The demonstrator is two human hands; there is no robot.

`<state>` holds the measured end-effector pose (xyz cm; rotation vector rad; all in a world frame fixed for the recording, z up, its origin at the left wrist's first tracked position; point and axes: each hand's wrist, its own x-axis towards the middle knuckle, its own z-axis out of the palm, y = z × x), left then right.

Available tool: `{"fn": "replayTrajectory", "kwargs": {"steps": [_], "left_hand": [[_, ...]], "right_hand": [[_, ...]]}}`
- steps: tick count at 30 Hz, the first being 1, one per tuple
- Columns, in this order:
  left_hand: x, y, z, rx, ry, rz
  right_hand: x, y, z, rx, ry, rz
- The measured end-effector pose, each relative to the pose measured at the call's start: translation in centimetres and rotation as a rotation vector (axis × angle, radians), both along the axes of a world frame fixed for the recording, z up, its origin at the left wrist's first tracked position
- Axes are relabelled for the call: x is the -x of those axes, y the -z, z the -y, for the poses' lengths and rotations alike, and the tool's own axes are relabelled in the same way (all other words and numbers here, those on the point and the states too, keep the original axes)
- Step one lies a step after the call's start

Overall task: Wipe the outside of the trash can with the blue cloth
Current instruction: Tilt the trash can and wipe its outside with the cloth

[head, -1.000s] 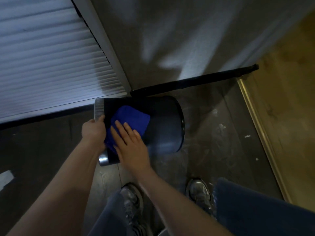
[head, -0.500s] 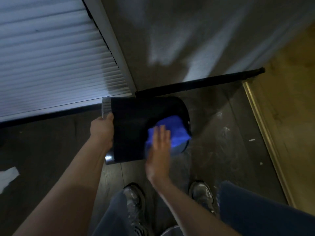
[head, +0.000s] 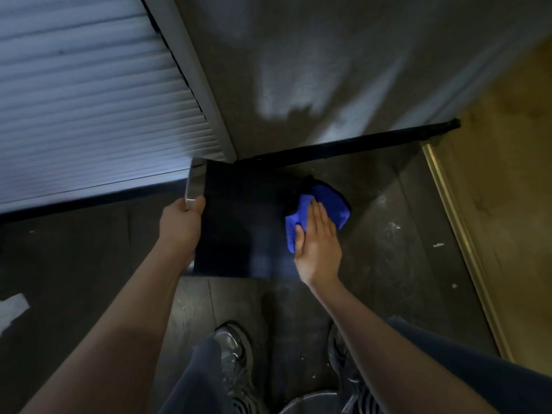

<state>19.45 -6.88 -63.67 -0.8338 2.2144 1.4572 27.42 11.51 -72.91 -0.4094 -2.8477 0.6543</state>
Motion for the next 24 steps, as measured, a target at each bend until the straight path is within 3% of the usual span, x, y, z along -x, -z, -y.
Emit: {"fn": "replayTrajectory", "kwargs": {"steps": [3,7,10,13,18,24], "left_hand": [[-1.0,-0.5,0.4,-0.028,-0.023,0.024],[-2.1,-0.3,0.8,-0.006,0.024,-0.027],[-2.4,-0.2,0.9,0.027,0.1,-0.049],[-2.5,-0.2,1.1,-0.008,0.245,-0.089],[-1.6,-0.8,-0.5,0.133,0.492,-0.178],[-0.6,-1.2,-2.8,0.297,0.524,-0.212]], "right_hand": [[2.8,-0.4,-0.6,0.093,-0.039,0.072],[8.0,-0.2,-3.0,0.193,-0.029,0.382],[10.2,-0.1,-5.5,0.386,-0.047,0.755],[8.8,0.7,-7.5,0.556,0.023,0.9],[5.8,2.8,-9.2,0.691,0.201,0.92],[5.4,2.4,-9.0,0.838,0.315,0.758]]}}
